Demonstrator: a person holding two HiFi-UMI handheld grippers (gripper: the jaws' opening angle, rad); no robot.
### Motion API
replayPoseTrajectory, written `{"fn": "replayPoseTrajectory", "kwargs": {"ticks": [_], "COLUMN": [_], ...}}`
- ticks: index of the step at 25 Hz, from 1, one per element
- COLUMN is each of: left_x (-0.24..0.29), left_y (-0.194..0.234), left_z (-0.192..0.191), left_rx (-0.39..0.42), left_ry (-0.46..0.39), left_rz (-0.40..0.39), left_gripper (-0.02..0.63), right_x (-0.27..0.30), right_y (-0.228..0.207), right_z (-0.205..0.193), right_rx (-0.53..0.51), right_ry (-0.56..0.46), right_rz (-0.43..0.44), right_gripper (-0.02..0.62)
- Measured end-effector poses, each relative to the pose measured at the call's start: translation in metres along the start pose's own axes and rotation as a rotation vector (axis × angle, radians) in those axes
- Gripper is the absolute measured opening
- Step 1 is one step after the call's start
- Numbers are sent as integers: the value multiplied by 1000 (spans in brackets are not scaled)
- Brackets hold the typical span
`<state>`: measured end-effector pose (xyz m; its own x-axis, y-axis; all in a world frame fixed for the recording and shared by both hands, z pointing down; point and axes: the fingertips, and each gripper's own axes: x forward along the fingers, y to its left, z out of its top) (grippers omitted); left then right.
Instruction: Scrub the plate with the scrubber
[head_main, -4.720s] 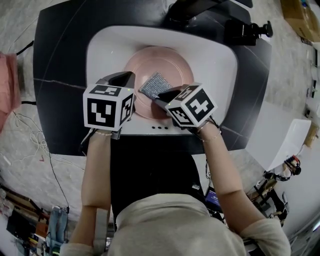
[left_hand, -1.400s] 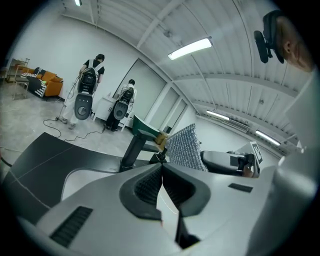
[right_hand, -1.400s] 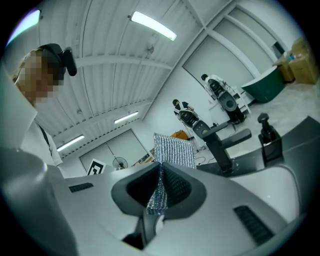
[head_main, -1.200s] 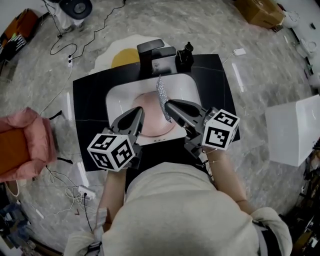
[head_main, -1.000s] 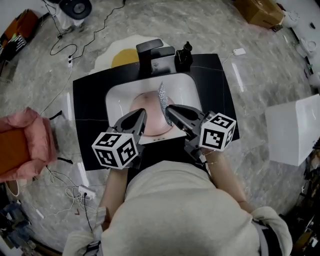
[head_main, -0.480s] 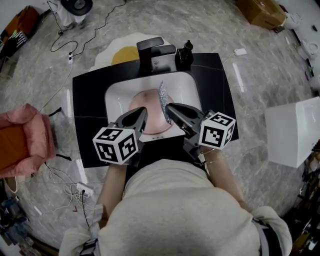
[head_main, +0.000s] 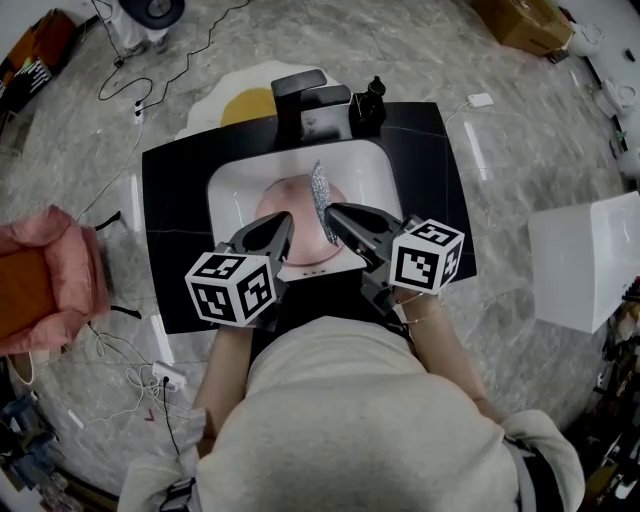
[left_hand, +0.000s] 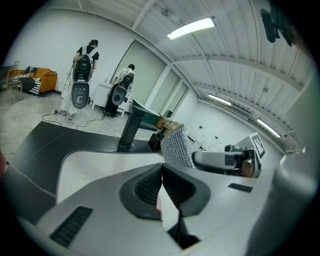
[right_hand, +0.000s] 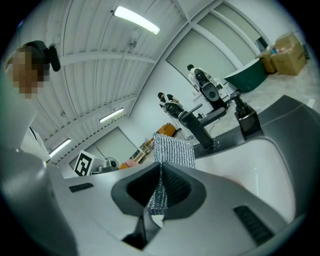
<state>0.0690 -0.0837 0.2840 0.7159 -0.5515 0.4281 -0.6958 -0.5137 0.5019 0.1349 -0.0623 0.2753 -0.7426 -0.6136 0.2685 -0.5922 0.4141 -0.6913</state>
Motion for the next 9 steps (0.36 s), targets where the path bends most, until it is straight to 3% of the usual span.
{"fn": "replayPoseTrajectory", "kwargs": {"ticks": [9], "left_x": [1], "left_y": [-2], "left_z": [-1], "left_rx": [5], "left_ry": [-2], "left_rz": [-2], "left_gripper": [20], "right_x": [4], "right_y": [1], "right_z": [-2], "right_rx": [7], "right_ry": [4], "right_rz": [-11], "right_gripper": [31]}}
